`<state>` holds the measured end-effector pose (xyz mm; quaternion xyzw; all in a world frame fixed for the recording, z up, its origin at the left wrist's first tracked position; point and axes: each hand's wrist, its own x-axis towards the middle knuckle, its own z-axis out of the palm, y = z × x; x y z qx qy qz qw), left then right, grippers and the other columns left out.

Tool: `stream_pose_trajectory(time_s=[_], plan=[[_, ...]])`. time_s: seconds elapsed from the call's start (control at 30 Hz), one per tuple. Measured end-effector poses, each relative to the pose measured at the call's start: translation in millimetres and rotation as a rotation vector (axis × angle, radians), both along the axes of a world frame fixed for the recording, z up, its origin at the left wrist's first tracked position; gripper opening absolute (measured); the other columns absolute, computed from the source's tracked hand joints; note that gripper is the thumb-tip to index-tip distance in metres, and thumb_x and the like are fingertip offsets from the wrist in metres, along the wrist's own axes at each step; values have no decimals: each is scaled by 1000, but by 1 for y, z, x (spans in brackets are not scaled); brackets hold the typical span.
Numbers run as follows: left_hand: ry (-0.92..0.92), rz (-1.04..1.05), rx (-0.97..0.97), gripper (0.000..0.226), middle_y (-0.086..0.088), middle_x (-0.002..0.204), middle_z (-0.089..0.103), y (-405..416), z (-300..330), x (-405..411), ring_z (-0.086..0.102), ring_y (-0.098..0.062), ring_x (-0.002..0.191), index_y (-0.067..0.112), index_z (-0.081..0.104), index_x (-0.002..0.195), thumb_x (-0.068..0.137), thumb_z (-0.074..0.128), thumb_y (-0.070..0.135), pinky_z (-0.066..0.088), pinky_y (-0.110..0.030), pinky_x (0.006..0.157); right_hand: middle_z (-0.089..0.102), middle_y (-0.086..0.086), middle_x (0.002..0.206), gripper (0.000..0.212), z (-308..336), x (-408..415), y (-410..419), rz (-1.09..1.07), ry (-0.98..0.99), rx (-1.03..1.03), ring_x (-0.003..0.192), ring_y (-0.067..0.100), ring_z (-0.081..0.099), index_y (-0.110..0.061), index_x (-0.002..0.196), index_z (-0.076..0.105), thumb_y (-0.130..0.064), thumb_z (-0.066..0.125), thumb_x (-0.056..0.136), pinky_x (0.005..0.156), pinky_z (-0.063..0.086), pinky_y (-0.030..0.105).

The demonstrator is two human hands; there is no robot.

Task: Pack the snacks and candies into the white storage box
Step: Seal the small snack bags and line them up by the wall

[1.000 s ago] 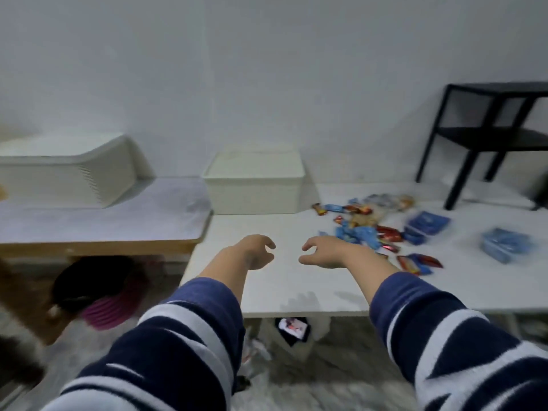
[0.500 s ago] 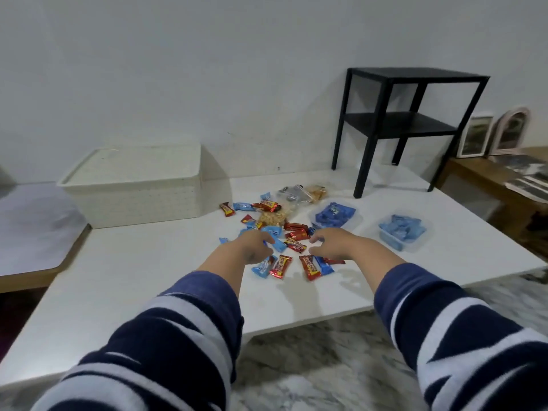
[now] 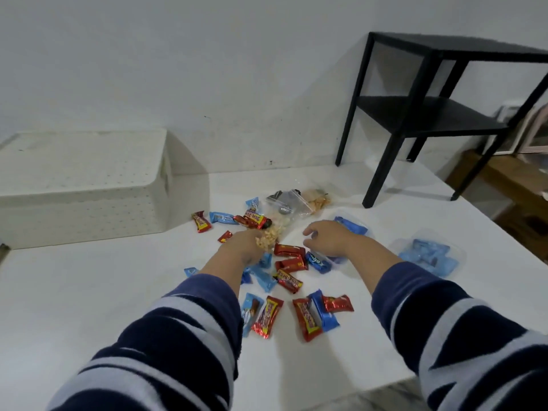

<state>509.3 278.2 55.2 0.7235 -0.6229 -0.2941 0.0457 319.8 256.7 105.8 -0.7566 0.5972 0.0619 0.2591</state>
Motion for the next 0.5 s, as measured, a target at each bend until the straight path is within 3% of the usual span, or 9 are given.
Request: stream_pose_trajectory(time_s=[0.1,0.3,0.5], plan=[[11,10,9,43,-8,135,54,-27,-24,4,54,-27,118,26,43,138,95,48,26,47,-39,98,45,7,145,43,-11,16,-44,24,1,-15,132,23,44,-15,138,48,-29,50,97,108,35,32],[-7,141,-69,67,-3,143,37,-52,-63,3,45,-28,126,30,37,142,84,59,56,47,-45,96,48,11,142,43,-39,45,-112,57,12,-62,128,30,47,-10,139,46,-14,48,96,101,40,32],[-71,198,-212,81,0,142,35,-66,-85,2,45,-25,124,28,38,138,71,66,66,44,-43,98,52,12,139,41,-69,54,-155,-59,28,-50,122,30,52,-8,137,49,-11,42,96,99,46,35]])
